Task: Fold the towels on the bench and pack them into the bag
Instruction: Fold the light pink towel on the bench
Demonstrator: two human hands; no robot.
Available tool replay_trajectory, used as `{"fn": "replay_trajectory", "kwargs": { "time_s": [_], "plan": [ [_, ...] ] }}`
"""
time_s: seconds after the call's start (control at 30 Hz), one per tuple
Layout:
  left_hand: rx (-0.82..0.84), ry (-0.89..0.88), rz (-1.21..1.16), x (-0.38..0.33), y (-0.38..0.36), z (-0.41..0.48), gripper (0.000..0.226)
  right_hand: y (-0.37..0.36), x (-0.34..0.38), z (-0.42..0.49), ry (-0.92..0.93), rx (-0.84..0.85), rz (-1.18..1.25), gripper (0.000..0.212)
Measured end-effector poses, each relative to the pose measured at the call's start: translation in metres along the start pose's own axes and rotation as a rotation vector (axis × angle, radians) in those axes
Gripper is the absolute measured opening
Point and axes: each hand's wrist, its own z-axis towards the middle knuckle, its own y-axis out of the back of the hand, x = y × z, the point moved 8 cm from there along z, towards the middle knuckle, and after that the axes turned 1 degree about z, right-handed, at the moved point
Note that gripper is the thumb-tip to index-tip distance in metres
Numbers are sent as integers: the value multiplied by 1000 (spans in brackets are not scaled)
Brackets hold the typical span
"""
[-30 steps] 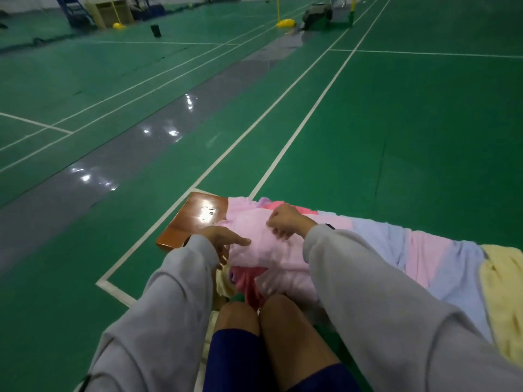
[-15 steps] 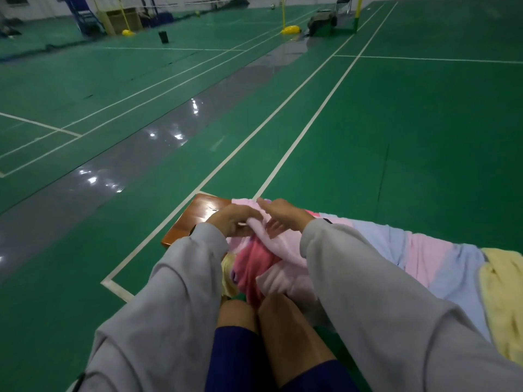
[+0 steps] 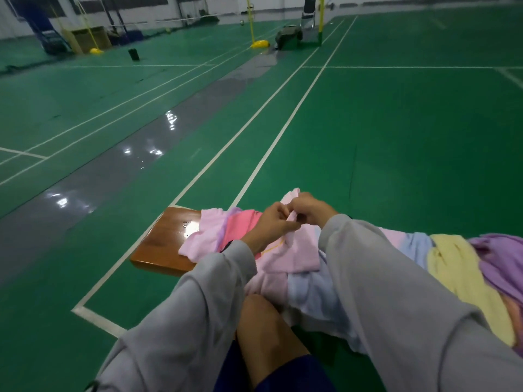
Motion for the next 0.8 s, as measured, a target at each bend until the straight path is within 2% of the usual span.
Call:
{"fn": "replay_trajectory", "kwargs": {
  "time_s": [0.07,0.2,0.3,0.37,0.43,0.57,0.63,0.7,0.73,0.8],
  "plan": [
    [-16,-22,115,8,-10,5,36,6,-15,6,14,8,28,21],
    [20,0,197,28,-29,14,34,19,-43,22,49,-70,-58,10],
    [142,-9,323,39,-48,18,29,23,-60,24,32,-59,-168,33],
    [226,21,390,49,-55,18,22,27,-68,21,29,-57,-359,51],
    [178,21,458,58,-48,23,24,32,-76,23,37,-110,-479,57],
    [-79,23,741,73,-7,37,17,35,-89,18,12,-140,-509,51],
    [-72,144,790,100,9,41,50,38,-87,18,12,-193,-529,38],
    [-11,277,602,126,17,38,86,37,-86,21,-30,-180,-483,14],
    [17,345,446,132,17,32,87,33,-86,24,-63,-129,-411,9],
    [76,454,202,141,13,21,58,23,-82,17,-146,4,-304,15]
  ]
}}
